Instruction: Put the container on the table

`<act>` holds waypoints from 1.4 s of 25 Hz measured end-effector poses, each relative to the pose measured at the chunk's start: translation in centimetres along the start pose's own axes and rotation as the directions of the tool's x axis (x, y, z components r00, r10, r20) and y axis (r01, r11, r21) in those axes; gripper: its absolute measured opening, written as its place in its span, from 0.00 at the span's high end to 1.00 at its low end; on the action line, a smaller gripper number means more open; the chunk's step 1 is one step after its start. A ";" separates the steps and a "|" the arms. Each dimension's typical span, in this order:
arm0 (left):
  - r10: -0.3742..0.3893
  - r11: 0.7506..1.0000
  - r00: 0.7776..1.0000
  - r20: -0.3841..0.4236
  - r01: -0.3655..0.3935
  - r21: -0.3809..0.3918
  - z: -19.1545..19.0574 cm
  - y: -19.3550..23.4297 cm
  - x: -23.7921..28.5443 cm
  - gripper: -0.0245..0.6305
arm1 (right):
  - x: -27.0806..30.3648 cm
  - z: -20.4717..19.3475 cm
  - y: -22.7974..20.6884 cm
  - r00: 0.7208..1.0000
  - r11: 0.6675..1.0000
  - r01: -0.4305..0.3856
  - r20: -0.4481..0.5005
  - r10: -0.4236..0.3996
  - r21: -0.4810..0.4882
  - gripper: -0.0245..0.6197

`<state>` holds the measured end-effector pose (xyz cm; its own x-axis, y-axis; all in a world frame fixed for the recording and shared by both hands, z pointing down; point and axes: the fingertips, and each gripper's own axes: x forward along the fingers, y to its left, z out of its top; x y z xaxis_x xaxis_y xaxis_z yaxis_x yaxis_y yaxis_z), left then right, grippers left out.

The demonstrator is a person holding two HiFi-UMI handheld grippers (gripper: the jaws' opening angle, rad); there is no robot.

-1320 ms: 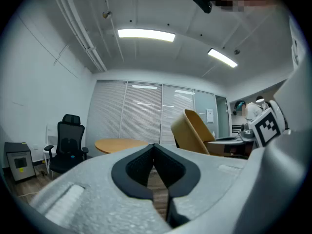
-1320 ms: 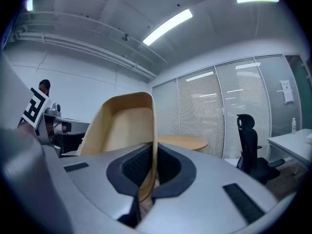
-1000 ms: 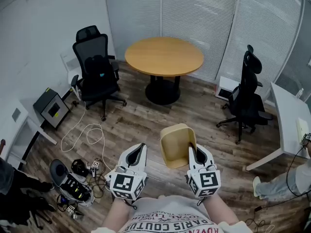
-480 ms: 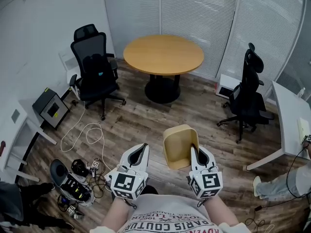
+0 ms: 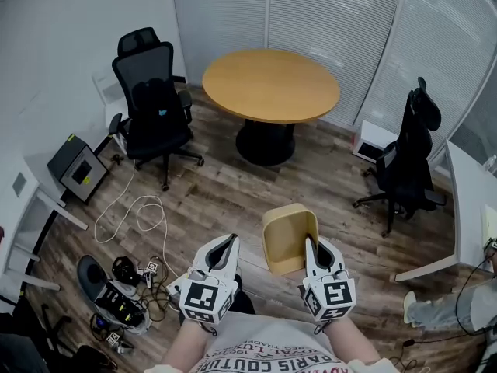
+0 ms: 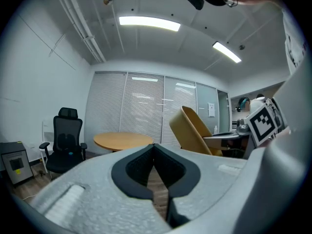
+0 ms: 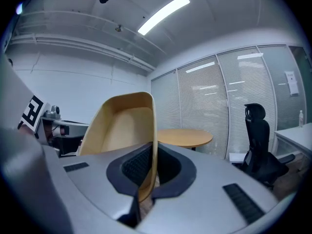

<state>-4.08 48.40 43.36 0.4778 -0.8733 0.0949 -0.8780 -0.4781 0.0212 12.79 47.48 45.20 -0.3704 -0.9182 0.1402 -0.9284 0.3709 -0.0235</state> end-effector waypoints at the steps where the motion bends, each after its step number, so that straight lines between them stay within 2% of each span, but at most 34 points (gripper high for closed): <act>1: -0.004 1.000 1.000 0.000 0.004 0.001 0.0 1.2 0.9 0.95 | 1.5 0.1 0.2 1.000 1.000 -0.002 -0.003 0.002 0.000 0.95; 8: -0.056 0.998 0.998 0.012 0.056 0.020 2.7 10.3 8.7 0.95 | 13.3 2.3 0.2 0.999 0.999 0.044 -0.025 -0.043 0.033 0.95; 15: -0.088 0.996 0.996 0.025 0.088 0.031 5.6 19.3 15.9 0.95 | 23.8 5.9 0.2 0.996 0.996 0.085 0.000 -0.085 0.035 0.95; 22: -0.122 0.993 0.992 -0.014 0.122 -0.002 4.8 23.1 22.3 0.95 | 30.8 6.1 -1.9 0.996 0.995 0.090 -0.030 -0.088 0.045 0.95; 27: -0.076 0.997 0.997 -0.025 0.076 0.001 4.2 24.9 27.2 0.95 | 35.3 6.0 -5.3 0.997 0.996 0.071 -0.026 -0.069 0.059 0.95; 32: 0.020 0.999 1.000 0.007 -0.020 0.036 5.5 26.1 33.6 0.95 | 41.0 6.3 -10.6 1.000 0.999 0.018 -0.023 -0.017 0.052 0.95; 35: 0.077 0.997 0.997 0.024 -0.077 0.017 6.7 26.4 38.3 0.95 | 44.7 7.2 -14.4 0.999 0.999 -0.026 -0.028 0.027 0.044 0.95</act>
<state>-8.83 1.69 40.93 0.4095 -0.9094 0.0722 -0.9117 -0.4108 -0.0033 9.37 0.11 44.69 -0.3944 -0.9036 0.1670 -0.9189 0.3881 -0.0704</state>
